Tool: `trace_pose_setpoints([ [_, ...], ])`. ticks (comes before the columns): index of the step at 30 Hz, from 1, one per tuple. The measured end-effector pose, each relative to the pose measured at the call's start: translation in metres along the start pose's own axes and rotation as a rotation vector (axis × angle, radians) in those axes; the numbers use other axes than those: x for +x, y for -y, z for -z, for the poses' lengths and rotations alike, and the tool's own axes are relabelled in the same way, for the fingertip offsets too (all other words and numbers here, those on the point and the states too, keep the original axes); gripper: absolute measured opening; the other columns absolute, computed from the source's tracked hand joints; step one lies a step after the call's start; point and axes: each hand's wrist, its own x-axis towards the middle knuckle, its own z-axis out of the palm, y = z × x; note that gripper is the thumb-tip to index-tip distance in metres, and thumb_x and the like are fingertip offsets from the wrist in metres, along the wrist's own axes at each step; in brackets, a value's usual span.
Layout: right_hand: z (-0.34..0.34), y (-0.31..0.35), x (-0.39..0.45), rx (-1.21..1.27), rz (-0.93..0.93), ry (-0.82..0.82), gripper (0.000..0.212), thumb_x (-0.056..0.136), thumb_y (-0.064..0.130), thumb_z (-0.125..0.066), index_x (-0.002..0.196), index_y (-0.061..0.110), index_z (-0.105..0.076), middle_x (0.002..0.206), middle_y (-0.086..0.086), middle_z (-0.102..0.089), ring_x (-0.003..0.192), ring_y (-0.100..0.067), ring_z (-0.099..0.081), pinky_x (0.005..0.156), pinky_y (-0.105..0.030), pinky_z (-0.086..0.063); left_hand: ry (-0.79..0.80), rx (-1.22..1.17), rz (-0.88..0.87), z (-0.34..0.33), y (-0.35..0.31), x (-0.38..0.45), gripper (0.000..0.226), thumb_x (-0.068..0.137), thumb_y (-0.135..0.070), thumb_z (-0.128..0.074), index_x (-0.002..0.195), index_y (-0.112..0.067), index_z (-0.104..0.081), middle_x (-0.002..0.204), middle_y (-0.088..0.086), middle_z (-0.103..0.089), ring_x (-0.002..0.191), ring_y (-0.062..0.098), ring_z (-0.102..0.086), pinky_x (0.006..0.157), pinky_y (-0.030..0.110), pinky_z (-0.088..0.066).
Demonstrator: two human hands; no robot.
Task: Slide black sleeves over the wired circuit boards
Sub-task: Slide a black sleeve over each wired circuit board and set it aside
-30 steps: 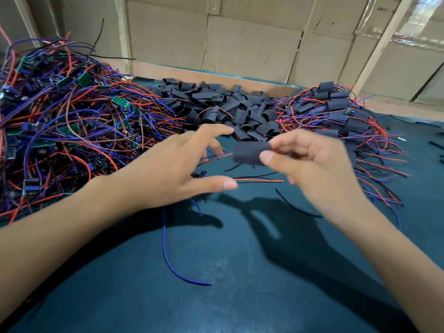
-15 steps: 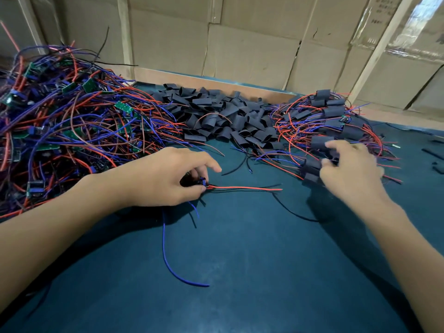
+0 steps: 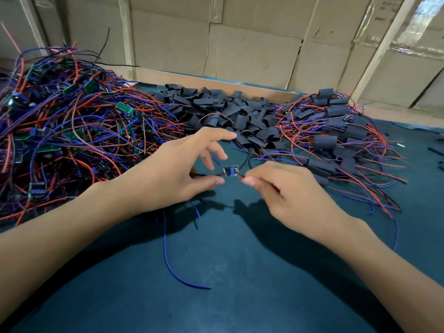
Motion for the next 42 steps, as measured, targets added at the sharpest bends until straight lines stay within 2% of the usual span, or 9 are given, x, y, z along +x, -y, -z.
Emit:
trace_pose_setpoints([
  [4, 0.015, -0.018, 0.002, -0.027, -0.087, -0.023, 0.019, 0.102, 0.020, -0.054, 0.100, 0.009, -0.069, 0.082, 0.010, -0.058, 0.073, -0.006, -0.046, 0.068, -0.021, -0.033, 0.029, 0.161, -0.008, 0.006, 0.004, -0.001, 0.020, 0.100, -0.034, -0.060, 0.114, -0.025, -0.070, 0.099, -0.016, -0.071, 0.089, 0.000, -0.065, 0.081, 0.027, -0.051],
  [9, 0.012, -0.011, -0.002, 0.215, -0.224, 0.037, 0.053, 0.091, 0.058, -0.062, 0.136, 0.031, -0.055, 0.114, 0.016, -0.066, 0.090, -0.007, -0.066, 0.081, -0.016, -0.047, -0.028, 0.231, -0.092, 0.002, -0.001, -0.002, 0.021, 0.100, -0.034, -0.055, 0.106, -0.022, -0.071, 0.095, -0.014, -0.071, 0.088, 0.007, -0.066, 0.079, 0.034, -0.053],
  [12, -0.004, 0.005, -0.001, 0.251, -0.148, -0.035, 0.033, 0.091, 0.041, -0.070, 0.118, 0.023, -0.072, 0.099, 0.009, -0.071, 0.084, -0.002, -0.065, 0.077, -0.010, -0.046, -0.009, 0.183, -0.112, -0.004, -0.008, -0.001, 0.017, 0.100, -0.030, -0.060, 0.106, -0.020, -0.072, 0.092, -0.009, -0.071, 0.085, 0.010, -0.067, 0.077, 0.032, -0.052],
  [16, -0.008, 0.008, -0.001, 0.181, -0.071, 0.041, 0.013, 0.096, 0.024, -0.070, 0.088, 0.016, -0.075, 0.079, 0.001, -0.065, 0.073, -0.016, -0.059, 0.070, -0.032, -0.047, 0.055, 0.234, -0.115, -0.003, -0.012, -0.003, 0.015, 0.098, -0.037, -0.064, 0.102, -0.027, -0.075, 0.089, -0.012, -0.069, 0.083, 0.008, -0.065, 0.073, 0.036, -0.054],
  [21, -0.002, 0.000, -0.003, 0.145, -0.120, 0.102, 0.013, 0.098, 0.020, -0.067, 0.087, 0.016, -0.073, 0.078, 0.006, -0.069, 0.072, -0.011, -0.059, 0.068, -0.024, -0.043, 0.077, 0.326, 0.029, 0.017, -0.001, 0.011, 0.042, 0.101, -0.053, -0.045, 0.088, -0.021, -0.070, 0.078, -0.005, -0.067, 0.078, 0.019, -0.063, 0.072, 0.040, -0.051],
  [25, 0.000, -0.003, -0.002, 0.172, -0.152, 0.076, 0.013, 0.099, 0.014, -0.062, 0.091, 0.018, -0.070, 0.073, 0.011, -0.068, 0.072, -0.012, -0.059, 0.062, -0.013, -0.037, 0.143, 0.565, 0.146, 0.028, 0.037, 0.043, 0.021, 0.101, -0.030, -0.052, 0.106, -0.019, -0.070, 0.101, -0.001, -0.066, 0.104, 0.024, -0.056, 0.095, 0.038, -0.045],
  [29, 0.000, -0.003, -0.004, 0.220, -0.180, 0.045, 0.014, 0.099, 0.020, -0.059, 0.088, 0.019, -0.068, 0.074, 0.009, -0.063, 0.073, -0.016, -0.057, 0.063, -0.017, -0.039, 0.306, 0.644, 0.218, 0.013, 0.056, 0.071, 0.019, 0.101, -0.025, -0.055, 0.114, -0.016, -0.065, 0.113, 0.006, -0.062, 0.112, 0.028, -0.054, 0.094, 0.040, -0.047],
  [34, 0.003, 0.000, -0.003, 0.250, -0.194, -0.073, 0.017, 0.097, 0.028, -0.066, 0.081, 0.020, -0.068, 0.072, 0.003, -0.062, 0.070, -0.018, -0.056, 0.063, -0.017, -0.039, 0.457, 0.610, 0.454, 0.001, 0.074, 0.101, 0.024, 0.098, -0.027, -0.063, 0.112, -0.009, -0.072, 0.099, 0.011, -0.068, 0.094, 0.032, -0.063, 0.081, 0.038, -0.052],
  [42, 0.012, 0.006, -0.003, 0.212, 0.027, -0.247, 0.013, 0.091, 0.024, -0.074, 0.081, 0.015, -0.075, 0.056, 0.000, -0.045, 0.056, -0.012, -0.042, 0.060, -0.018, -0.035, 0.564, 0.665, 0.450, 0.011, 0.082, 0.120, 0.031, 0.084, -0.041, -0.077, 0.096, -0.013, -0.072, 0.091, 0.005, -0.073, 0.086, 0.029, -0.066, 0.082, 0.047, -0.058],
])
